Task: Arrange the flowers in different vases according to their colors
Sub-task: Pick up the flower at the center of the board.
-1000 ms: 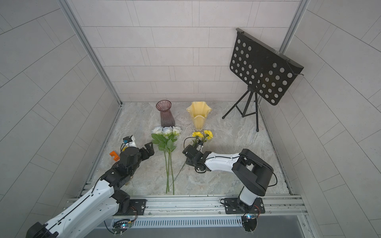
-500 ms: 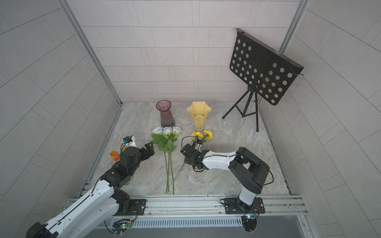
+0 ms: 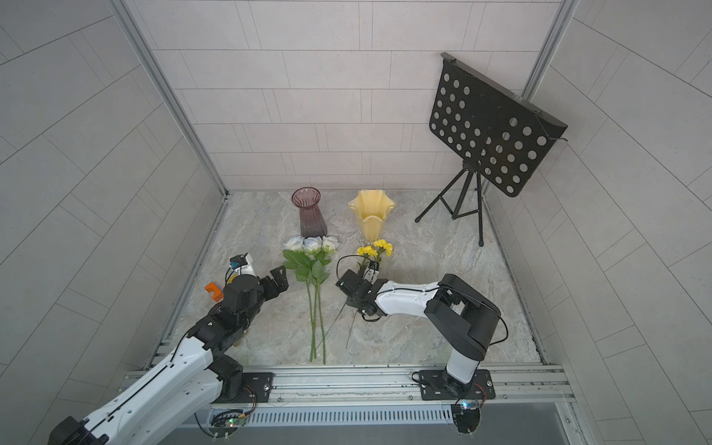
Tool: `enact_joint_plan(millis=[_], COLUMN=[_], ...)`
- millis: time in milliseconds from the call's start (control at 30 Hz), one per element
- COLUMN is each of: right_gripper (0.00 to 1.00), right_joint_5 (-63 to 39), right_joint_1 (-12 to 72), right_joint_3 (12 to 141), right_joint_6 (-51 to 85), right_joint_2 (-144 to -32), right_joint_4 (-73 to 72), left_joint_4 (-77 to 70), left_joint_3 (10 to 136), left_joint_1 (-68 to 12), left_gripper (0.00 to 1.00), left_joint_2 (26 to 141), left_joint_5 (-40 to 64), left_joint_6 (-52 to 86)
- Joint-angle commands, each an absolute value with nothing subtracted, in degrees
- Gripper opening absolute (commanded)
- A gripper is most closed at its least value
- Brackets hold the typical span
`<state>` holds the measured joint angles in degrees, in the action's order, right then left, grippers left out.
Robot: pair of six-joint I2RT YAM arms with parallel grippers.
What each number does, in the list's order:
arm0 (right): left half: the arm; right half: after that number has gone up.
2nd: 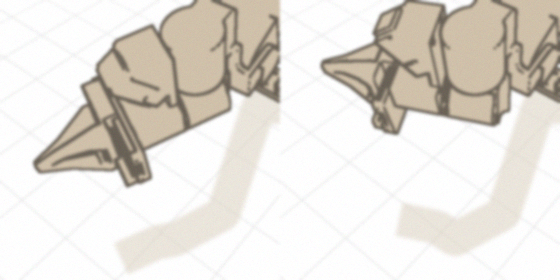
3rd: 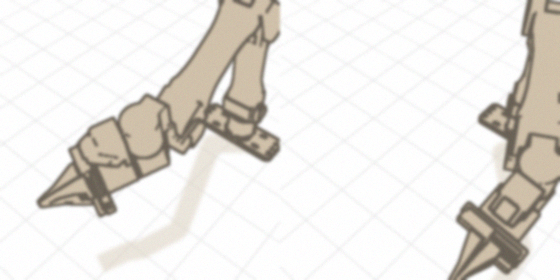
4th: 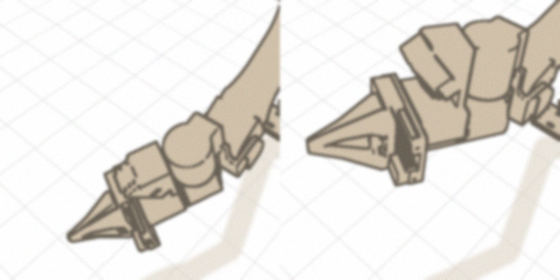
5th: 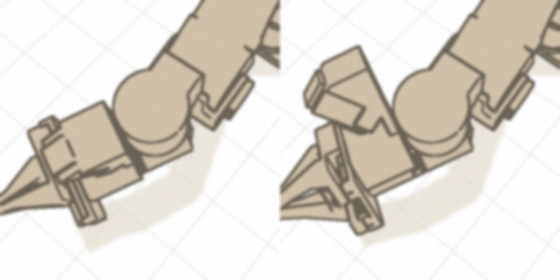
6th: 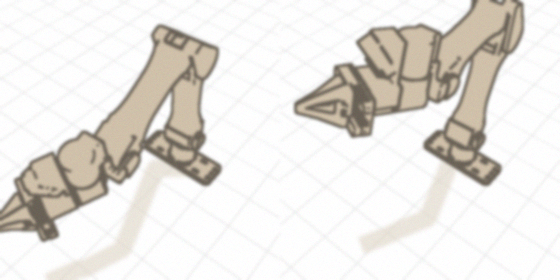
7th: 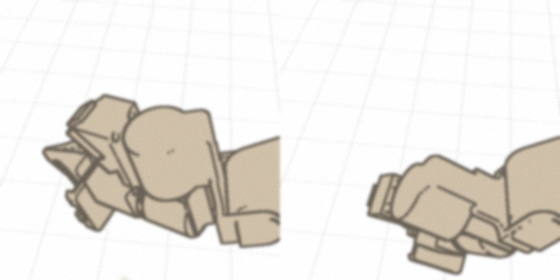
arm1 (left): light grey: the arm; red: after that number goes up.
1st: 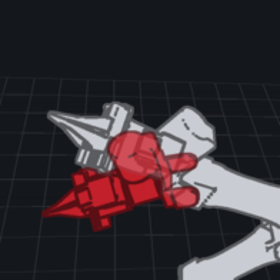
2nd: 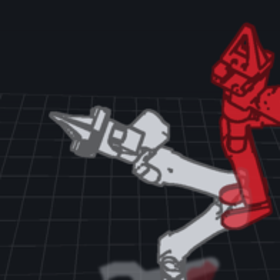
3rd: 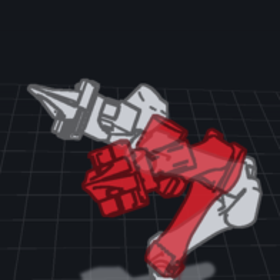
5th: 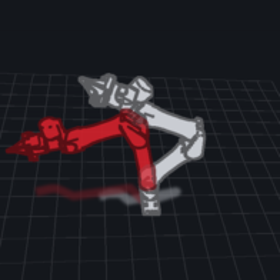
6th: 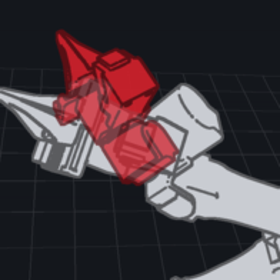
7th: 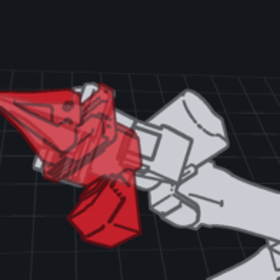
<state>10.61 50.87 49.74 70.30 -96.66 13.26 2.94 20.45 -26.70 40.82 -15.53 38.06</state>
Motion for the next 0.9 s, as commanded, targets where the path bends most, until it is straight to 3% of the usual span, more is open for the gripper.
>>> enact_joint_plan(millis=[0, 167, 500, 733, 867], right_gripper=[0.14, 0.19, 0.19, 0.0, 0.0], right_joint_5=[13.03, 13.47, 11.67, 11.49, 12.01], right_joint_1=[50.2, 49.1, 47.72, 47.72, 47.72], right_joint_3=[46.9, 46.38, 47.55, 46.28, 45.63], right_joint_6=[69.32, 67.09, 65.48, 65.35, 63.49], right_joint_2=[-93.83, -92.89, -97.05, -95.01, -90.5], right_joint_4=[18.77, 18.74, 18.56, 18.34, 19.45], left_joint_4=[3.29, 3.1, 3.27, 2.2, -2.0], left_joint_3=[21.47, 21.57, 23.34, 26.96, 28.58], left_joint_1=[-26.72, -26.73, -26.73, -26.73, -27.06], left_gripper=[1.0, 1.0, 1.0, 1.0, 1.0], left_joint_2=[40.49, 41.2, 47.29, 56.52, 62.94], left_joint_5=[-15.54, -15.54, -15.41, -7.81, 1.0], left_joint_6=[37.4, 37.4, 38.89, 36.79, 34.28])
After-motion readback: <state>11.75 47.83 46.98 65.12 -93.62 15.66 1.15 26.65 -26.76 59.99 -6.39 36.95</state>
